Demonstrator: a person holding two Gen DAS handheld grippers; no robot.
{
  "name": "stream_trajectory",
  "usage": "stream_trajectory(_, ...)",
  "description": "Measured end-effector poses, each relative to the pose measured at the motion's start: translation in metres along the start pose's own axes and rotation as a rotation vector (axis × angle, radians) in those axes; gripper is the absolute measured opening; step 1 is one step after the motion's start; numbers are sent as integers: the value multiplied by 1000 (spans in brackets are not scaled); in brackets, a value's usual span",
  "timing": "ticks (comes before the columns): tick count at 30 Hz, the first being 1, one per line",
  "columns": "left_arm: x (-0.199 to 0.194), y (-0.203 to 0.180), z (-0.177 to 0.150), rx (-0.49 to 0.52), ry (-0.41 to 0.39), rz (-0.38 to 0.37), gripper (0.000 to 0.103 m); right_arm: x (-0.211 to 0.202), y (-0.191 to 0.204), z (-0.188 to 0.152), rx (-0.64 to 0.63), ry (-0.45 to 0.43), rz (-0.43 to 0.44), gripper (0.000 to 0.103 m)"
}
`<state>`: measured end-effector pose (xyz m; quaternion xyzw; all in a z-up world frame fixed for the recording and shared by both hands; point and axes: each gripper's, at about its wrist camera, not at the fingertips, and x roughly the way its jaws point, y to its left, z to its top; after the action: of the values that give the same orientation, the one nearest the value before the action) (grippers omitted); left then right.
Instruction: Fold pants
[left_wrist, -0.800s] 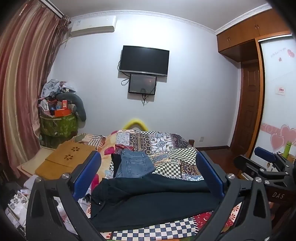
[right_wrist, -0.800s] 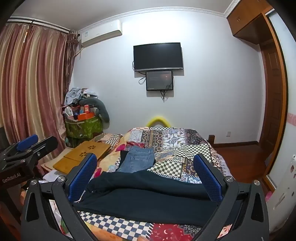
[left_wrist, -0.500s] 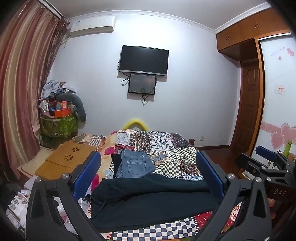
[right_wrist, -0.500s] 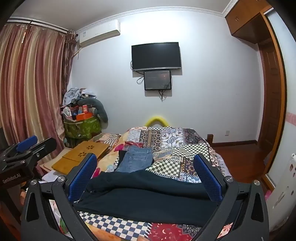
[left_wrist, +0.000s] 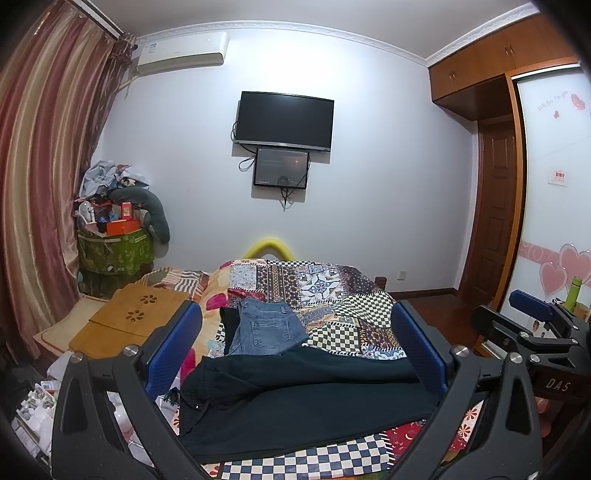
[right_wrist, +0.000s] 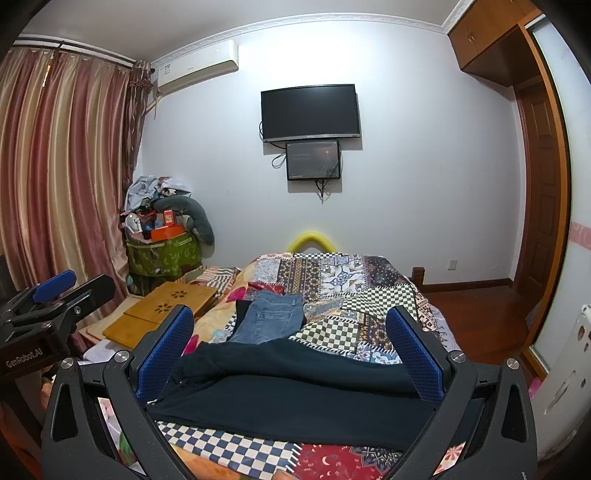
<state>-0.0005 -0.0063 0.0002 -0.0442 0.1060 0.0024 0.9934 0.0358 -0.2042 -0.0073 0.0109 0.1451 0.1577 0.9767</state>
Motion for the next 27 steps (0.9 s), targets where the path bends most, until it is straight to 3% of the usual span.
stream_trajectory(27, 2, 1, 0, 5, 9, -9, 103, -2, -3, -1, 10, 4, -22, 103)
